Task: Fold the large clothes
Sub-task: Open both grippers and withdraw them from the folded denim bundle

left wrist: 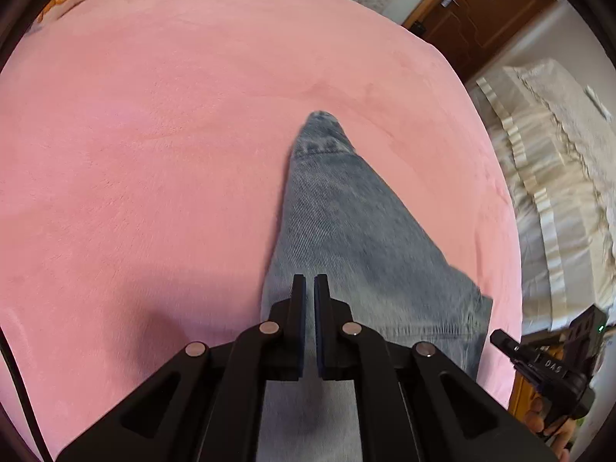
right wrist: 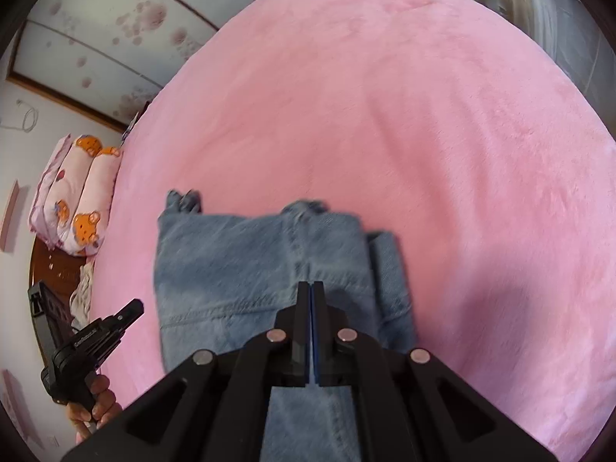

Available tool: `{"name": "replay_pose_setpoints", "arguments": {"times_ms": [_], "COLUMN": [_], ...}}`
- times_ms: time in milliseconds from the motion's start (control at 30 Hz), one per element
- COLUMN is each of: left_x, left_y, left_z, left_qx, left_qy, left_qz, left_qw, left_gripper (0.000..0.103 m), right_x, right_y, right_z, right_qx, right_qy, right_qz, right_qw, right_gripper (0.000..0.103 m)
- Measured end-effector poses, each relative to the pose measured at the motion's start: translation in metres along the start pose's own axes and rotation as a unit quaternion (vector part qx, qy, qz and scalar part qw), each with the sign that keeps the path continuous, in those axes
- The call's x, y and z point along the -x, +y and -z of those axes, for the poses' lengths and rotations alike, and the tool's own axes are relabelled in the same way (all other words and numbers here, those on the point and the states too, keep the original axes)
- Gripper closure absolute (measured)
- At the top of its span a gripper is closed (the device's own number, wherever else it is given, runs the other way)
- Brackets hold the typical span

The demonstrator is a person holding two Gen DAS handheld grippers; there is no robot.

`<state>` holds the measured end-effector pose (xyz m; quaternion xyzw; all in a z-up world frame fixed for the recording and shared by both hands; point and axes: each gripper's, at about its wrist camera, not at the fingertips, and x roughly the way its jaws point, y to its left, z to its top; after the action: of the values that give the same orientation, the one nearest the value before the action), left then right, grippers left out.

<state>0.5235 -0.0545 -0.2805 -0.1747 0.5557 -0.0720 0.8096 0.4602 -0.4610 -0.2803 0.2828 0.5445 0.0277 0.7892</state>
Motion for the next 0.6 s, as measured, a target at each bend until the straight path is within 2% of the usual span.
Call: {"name": "replay_pose_setpoints", "arguments": {"times_ms": [167, 367, 500, 600], "left_x": [0.010, 0.029, 0.046, 0.055], "left_y": [-0.009, -0.016, -0.020, -0.026], "left_z": [0.031, 0.077, 0.104, 0.122], "left_qx": [-0.014, -0.025, -0.016, -0.023], "left_qy": [0.017, 0.041, 0.045, 0.051], "left_qz": [-0.010, -0.023, -0.016, -0.027], "left_qw": [0.9997, 0.9986, 0.9987, 0.9981], "left_gripper": [0.101, 0.096, 0.087, 0.077], "right_x": [0.009, 0.020, 0.029, 0.039], "right_y": [0.010, 0.018, 0.018, 0.016], "right_z": [0.028, 0.068, 0.093, 0.114], "right_qx": [0.012, 0.035, 0.026, 0.015], "right_qy": [0.011, 0.037, 0.052, 0.063], "right_qz": [-0.001, 0.028, 0.025, 0.031], "right_qw": [1.000, 0.998, 0.998, 0.997], "right_gripper": [0.103, 0.103, 0.103, 0.102]}}
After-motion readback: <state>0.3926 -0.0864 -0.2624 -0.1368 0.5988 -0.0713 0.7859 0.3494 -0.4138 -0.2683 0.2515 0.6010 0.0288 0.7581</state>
